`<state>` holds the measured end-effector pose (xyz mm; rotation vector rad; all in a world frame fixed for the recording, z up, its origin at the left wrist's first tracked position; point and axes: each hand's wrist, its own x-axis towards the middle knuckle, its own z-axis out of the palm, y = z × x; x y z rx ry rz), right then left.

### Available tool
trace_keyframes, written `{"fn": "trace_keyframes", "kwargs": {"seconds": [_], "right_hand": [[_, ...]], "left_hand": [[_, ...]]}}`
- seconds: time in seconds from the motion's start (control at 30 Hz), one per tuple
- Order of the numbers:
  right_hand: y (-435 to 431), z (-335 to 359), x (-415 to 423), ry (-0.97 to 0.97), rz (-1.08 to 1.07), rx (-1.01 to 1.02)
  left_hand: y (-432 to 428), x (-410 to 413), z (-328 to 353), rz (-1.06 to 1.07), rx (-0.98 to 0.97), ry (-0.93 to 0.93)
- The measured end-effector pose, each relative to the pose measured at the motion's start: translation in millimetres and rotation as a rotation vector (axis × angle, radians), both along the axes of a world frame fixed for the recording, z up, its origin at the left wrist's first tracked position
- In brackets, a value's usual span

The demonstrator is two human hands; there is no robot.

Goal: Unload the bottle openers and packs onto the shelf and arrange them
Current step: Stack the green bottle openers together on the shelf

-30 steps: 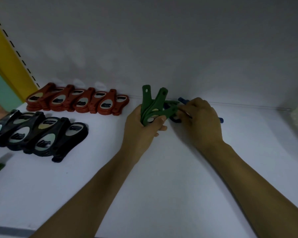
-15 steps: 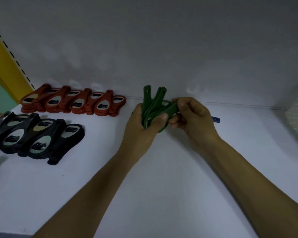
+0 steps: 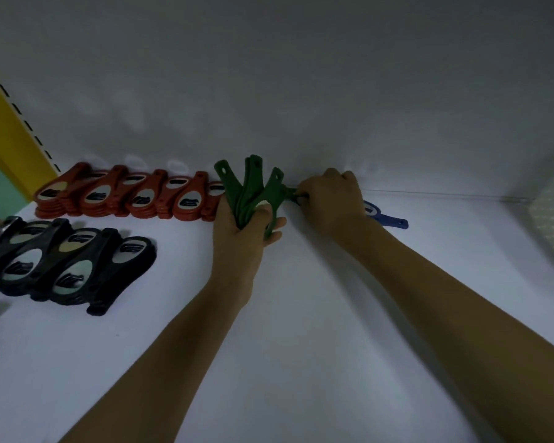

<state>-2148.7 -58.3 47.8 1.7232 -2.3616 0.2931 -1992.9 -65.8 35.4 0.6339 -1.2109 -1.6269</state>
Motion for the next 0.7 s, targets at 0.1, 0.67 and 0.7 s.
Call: {"fn": "trace_keyframes", "kwargs": {"seconds": [0.1,0.67,0.7], "right_hand": [[4,2,0,0.120,-0.007,-0.057],[58,0,45,-1.396,0.014,-0.396],[58,0,46,-1.446,0.072,-0.340]], "left_hand": [[-1,-1,0,-0.013,0.010,0.004],[3,-2,-6,-0.031,-0.182,-0.129],[4,-3,-7,-0.068,-0.197,-0.157]]}}
